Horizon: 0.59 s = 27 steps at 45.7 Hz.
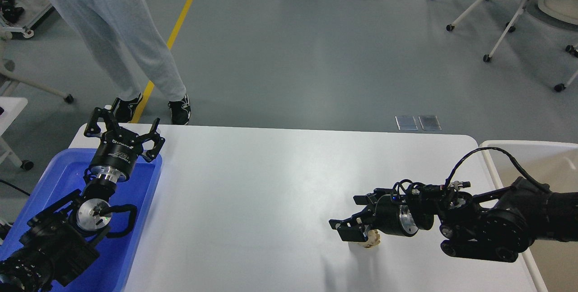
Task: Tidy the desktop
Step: 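Lower the right gripper onto the paper ball and close on it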
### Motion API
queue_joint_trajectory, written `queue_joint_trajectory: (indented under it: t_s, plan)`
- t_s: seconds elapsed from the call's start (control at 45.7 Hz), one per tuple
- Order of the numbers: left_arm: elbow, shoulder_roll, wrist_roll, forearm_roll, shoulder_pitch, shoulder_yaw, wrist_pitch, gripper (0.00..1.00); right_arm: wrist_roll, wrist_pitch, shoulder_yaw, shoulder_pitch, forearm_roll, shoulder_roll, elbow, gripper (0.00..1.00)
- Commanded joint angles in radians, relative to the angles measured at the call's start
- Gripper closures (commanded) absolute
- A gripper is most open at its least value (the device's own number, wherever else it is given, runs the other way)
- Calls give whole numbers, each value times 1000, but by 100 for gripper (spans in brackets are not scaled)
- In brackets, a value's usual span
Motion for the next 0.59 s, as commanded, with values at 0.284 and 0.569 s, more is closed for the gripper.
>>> queue_joint_trajectory:
  t_s: [0.284, 0.569]
  plan:
    - [0, 0, 0, 0, 0, 0, 0, 0, 69, -188, -27, -152, -164, 33, -228, 1]
    - [0, 0, 0, 0, 0, 0, 0, 0, 81, -208, -70, -164, -164, 33, -230, 1]
